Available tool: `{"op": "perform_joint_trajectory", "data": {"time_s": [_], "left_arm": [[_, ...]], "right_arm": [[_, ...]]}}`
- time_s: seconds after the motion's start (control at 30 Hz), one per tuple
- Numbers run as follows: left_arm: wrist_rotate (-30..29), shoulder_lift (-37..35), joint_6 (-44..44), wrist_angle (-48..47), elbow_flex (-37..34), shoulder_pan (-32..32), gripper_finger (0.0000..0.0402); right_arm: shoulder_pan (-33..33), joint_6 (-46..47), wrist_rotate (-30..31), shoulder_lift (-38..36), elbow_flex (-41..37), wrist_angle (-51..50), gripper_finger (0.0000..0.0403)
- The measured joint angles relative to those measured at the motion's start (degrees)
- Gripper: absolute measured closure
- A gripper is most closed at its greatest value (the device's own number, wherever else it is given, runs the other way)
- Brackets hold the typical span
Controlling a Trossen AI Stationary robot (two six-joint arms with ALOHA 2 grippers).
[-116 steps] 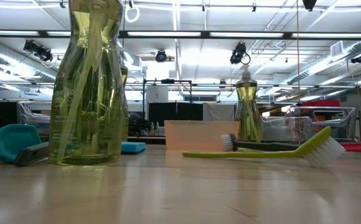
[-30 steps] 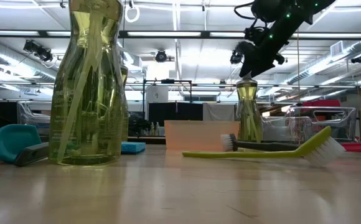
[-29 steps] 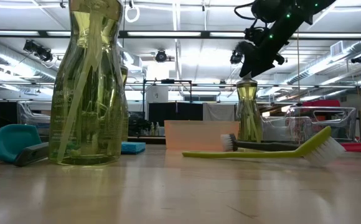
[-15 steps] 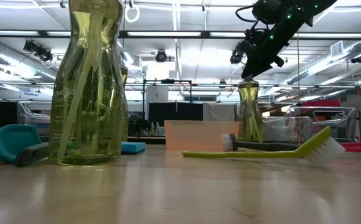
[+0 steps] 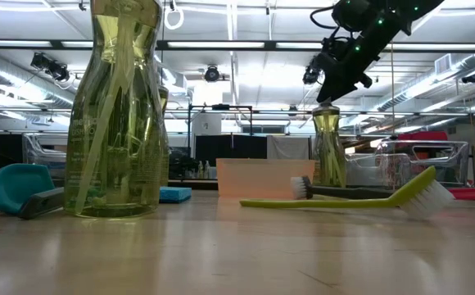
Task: Pick & Place Kitchen Sink Supplies
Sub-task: Put the yellow dish soap into the right transparent bin
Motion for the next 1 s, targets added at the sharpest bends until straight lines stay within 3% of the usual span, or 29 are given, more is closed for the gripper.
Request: {"op": "perform_joint_trajectory", "data": {"time_s": [1.0], "left_arm": [[0.0,0.0,0.0,0.0,0.0,0.0,0.039]], "right_arm": [[0.0,3.4,9.9,-19.2,0.0,4.1,0.0305]]}}
